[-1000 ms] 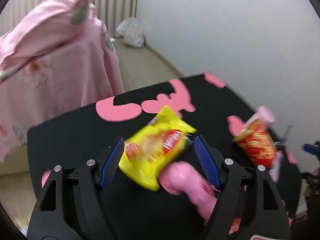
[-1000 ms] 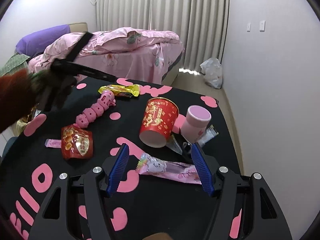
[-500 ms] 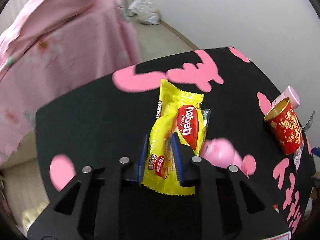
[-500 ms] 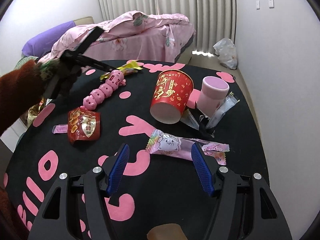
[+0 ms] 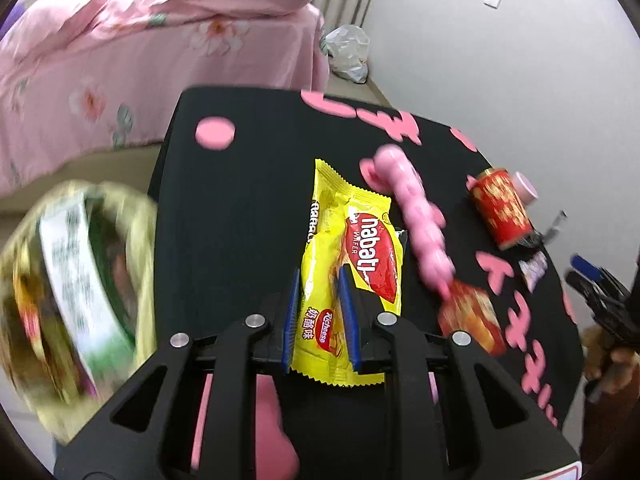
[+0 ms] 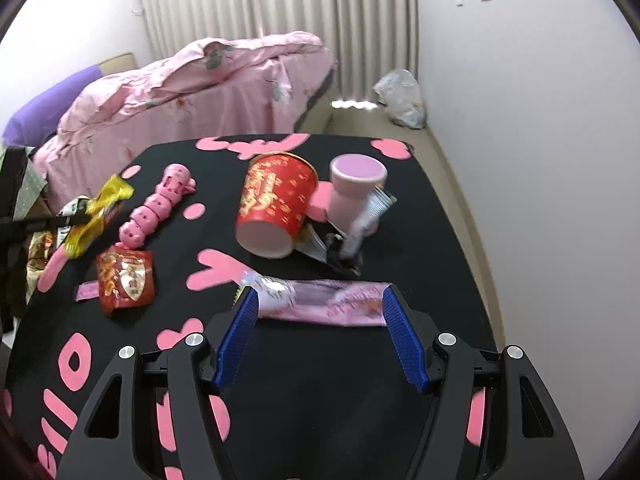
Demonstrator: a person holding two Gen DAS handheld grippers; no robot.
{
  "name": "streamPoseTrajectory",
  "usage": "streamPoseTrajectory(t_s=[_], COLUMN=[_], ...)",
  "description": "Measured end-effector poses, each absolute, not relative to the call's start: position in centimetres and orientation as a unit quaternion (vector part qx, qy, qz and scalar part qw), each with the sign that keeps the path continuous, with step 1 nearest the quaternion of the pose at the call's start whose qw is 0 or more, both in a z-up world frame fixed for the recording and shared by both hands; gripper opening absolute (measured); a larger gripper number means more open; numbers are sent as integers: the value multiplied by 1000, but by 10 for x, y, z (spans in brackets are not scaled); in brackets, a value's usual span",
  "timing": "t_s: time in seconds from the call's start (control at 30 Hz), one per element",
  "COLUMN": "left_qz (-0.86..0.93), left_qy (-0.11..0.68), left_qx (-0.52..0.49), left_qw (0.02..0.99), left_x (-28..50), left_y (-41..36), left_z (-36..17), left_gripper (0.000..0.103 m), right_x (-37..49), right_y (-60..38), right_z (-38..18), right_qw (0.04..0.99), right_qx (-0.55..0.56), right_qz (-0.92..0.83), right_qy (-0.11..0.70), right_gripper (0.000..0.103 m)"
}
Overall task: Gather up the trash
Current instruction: 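Grasp the silver wrapper with the right tool while the left tool holds the wafer pack, then carry the wafer pack and silver wrapper over the yellow trash bag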
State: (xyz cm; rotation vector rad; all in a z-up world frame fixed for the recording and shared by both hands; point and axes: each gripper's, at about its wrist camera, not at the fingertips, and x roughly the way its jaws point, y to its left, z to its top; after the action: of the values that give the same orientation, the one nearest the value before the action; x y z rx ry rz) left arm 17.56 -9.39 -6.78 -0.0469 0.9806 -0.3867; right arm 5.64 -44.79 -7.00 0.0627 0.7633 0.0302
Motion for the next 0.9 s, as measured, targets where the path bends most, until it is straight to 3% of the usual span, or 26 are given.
streamPoseTrajectory(t_s=[0.13, 0.23, 0.3, 0.33, 0.47, 0.73, 0.9], left_qz=[-168, -164, -166, -167, -175, -195, -199], left_qy=[470, 476, 478, 480, 477, 452, 473], left_qx=[-31, -52, -59, -61, -74, -85, -48], left_qw=[866, 863, 860, 859, 858, 866, 857], left_x=[142, 128, 123, 121, 119, 115, 114], left_y=[-93, -88, -84, -82, -77, -76, -93], left_z=[-73, -77, -79, -79, -76, -65, -74], left_gripper=[19, 19, 22, 23, 42, 62, 63], right_x=[82, 106, 119, 122, 118, 73, 51], right_y=[-449, -449, -448, -448, -453, -446, -424], right_z=[-72, -81, -91, -95, -94, -56, -38], right_qw=[930, 922, 916, 913, 913, 930, 936], right_qx=[19, 18, 8, 8, 36, 47, 49], right_qz=[0, 3, -6, -6, -7, 2, 37], right_qy=[367, 386, 402, 408, 406, 366, 348], right_gripper=[50, 49, 38, 19, 17, 17, 17])
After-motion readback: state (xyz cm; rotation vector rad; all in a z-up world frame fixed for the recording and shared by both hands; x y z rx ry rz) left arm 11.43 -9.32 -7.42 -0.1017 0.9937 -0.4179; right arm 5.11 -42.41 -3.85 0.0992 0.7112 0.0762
